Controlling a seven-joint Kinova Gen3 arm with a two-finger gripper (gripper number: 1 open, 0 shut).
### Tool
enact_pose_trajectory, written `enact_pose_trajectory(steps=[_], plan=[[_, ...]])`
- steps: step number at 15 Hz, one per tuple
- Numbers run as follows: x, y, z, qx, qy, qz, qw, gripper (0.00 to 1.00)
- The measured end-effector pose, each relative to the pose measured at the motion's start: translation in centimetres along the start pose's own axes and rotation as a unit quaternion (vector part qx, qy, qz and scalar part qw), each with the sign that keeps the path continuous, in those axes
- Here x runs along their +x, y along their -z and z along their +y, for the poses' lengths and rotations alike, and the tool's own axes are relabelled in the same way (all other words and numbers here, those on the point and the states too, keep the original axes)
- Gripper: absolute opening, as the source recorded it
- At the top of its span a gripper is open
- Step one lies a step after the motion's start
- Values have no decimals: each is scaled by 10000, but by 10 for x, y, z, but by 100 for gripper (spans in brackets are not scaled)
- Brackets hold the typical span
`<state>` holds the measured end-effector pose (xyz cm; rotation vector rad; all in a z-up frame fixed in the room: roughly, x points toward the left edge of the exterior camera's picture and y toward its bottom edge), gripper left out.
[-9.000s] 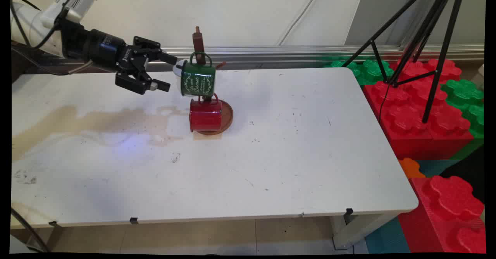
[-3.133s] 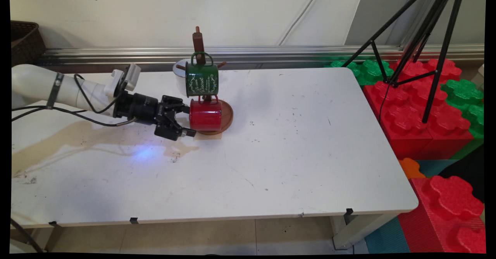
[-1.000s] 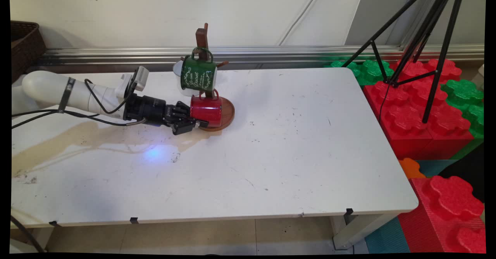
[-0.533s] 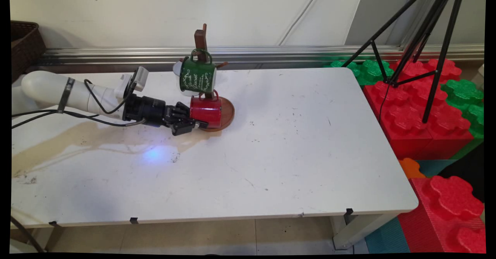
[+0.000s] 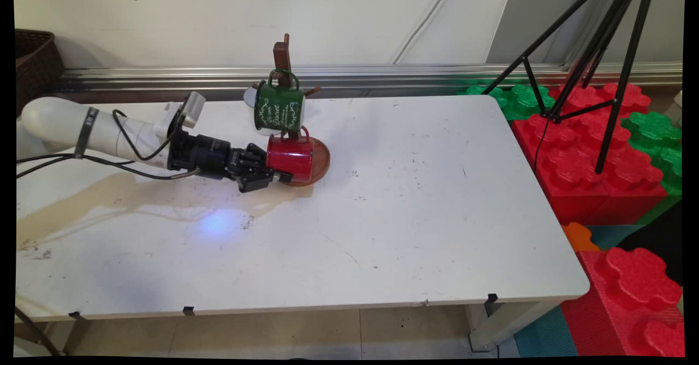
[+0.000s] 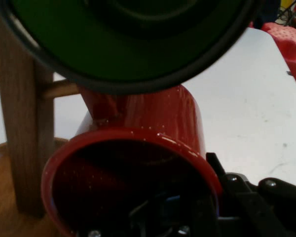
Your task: Place the picked object on the table
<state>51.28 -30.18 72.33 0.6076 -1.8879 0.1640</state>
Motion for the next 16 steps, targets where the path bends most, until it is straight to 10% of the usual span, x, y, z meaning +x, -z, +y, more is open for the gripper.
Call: enact_pose_trajectory(steps=[16], plan=[[5,38,41,-461,-187,-93,9987,0]])
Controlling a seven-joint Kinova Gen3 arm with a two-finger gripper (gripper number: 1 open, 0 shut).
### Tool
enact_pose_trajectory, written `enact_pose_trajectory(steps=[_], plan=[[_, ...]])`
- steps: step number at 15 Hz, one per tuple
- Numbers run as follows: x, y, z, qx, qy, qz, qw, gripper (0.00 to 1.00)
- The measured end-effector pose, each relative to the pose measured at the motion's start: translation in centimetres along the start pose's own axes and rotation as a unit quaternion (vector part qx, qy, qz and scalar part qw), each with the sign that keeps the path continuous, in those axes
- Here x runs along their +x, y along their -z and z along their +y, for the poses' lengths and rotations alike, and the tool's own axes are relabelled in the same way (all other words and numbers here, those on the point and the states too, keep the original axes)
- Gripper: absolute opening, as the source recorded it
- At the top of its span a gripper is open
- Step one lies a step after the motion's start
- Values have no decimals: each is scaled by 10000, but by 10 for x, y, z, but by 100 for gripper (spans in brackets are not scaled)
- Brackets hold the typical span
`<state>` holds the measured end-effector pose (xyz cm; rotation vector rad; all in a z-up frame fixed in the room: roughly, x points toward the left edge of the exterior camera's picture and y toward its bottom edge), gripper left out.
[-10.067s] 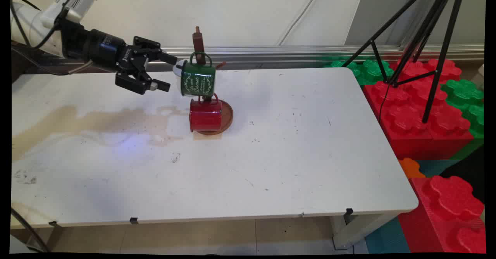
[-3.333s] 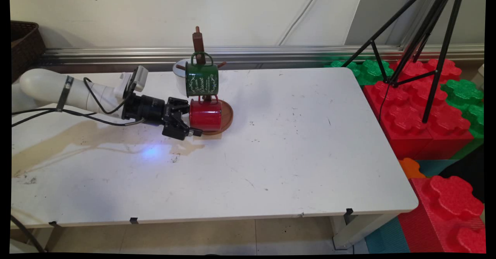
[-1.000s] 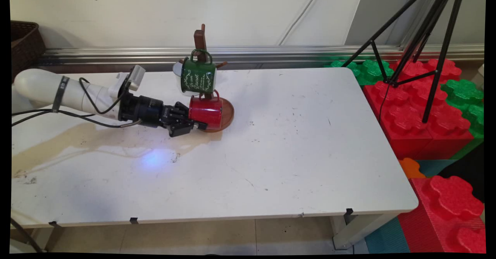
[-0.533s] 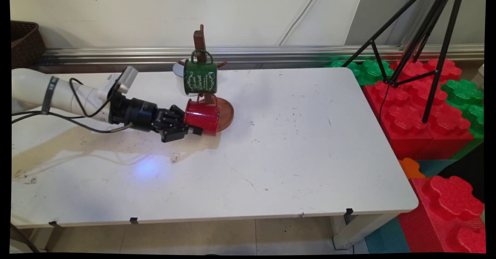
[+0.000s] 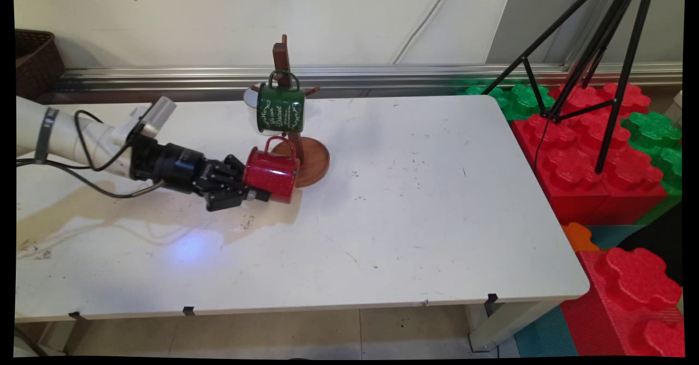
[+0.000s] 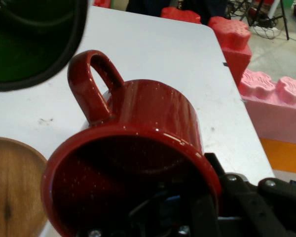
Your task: Place the picked object on the table
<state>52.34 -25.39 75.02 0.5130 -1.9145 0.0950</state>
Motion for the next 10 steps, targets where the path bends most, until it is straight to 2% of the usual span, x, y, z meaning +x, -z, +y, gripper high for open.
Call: enact_pose_trajectory(steps=[4,10], plan=[[1,15,8,-61,-84,-84,9999,0],[6,44,17,-39,-219,-223,9995,0]])
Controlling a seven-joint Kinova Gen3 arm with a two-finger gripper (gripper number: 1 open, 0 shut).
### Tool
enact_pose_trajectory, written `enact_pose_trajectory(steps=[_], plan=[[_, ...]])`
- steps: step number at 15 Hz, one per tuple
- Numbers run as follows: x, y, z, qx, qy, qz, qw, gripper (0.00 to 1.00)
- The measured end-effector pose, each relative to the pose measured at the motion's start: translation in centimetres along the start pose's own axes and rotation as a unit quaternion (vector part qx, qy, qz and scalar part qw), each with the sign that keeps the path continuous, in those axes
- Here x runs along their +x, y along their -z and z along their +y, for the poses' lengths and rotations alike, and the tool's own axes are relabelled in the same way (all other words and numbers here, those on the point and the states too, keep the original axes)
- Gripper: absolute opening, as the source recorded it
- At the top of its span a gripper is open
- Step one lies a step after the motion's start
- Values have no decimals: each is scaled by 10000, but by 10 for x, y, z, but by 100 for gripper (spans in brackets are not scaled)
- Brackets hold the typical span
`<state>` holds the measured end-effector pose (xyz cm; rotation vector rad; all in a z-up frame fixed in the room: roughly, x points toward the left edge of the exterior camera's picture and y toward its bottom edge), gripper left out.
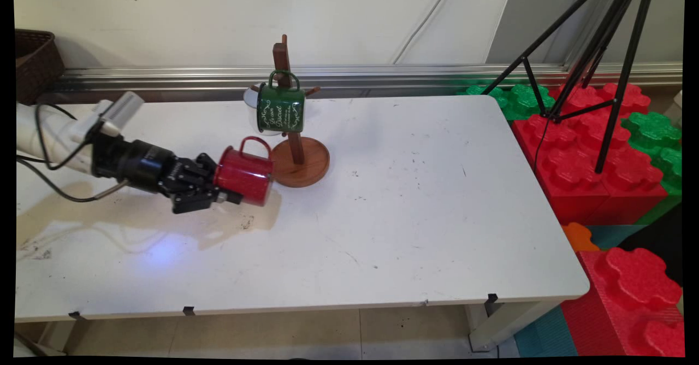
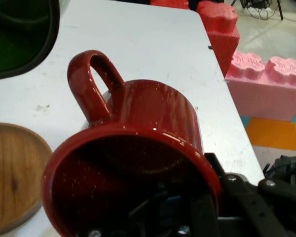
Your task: Place the picked object on the table
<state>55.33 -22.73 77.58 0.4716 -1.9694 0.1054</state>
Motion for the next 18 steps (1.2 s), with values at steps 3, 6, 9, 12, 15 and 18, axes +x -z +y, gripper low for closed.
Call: enact_pose_trajectory(steps=[3,6,9,12,15,18], plan=[[2,24,4,72,-113,-141,9998,0],[3,41,5,153,-189,-264,9994,0],[4,64,4,258,-306,-466,9981,0],[4,81,4,308,-409,-662,9965,0],[4,93,4,339,-524,-855,9944,0],[2,103,5,372,-643,-1087,9913,0]])
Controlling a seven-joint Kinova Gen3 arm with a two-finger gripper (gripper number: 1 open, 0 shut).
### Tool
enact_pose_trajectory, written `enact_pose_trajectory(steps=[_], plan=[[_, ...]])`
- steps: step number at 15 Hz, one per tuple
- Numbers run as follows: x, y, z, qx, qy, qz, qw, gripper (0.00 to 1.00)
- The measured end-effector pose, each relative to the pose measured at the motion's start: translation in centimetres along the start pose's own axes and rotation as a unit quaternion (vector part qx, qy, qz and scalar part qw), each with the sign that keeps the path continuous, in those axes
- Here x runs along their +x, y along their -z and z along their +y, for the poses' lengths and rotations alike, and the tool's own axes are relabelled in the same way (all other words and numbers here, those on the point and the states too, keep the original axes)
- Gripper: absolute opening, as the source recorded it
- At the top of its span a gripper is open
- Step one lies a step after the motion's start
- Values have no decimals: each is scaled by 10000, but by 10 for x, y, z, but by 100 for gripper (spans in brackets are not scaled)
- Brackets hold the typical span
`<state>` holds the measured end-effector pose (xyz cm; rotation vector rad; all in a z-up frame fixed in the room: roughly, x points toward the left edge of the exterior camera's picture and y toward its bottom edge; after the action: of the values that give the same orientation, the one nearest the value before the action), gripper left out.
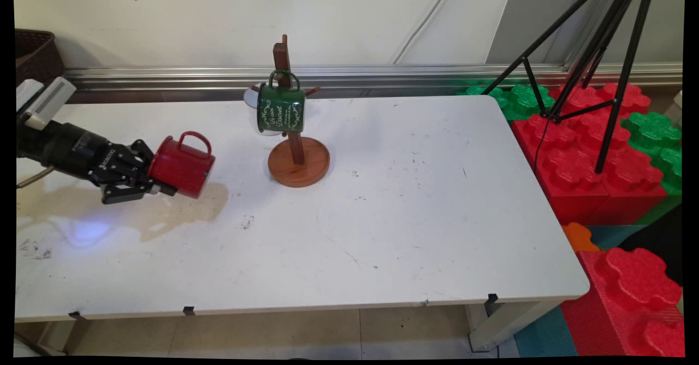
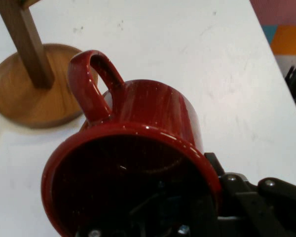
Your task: Place the picked object on the table
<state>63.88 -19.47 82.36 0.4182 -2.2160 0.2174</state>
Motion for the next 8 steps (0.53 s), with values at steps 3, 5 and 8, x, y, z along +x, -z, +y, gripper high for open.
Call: enact_pose_trajectory(steps=[3,5,8], plan=[[-4,8,-1,53,-140,-269,9995,0],[-6,11,-3,113,-234,-445,9987,0],[-9,13,-5,176,-378,-692,9967,0]])
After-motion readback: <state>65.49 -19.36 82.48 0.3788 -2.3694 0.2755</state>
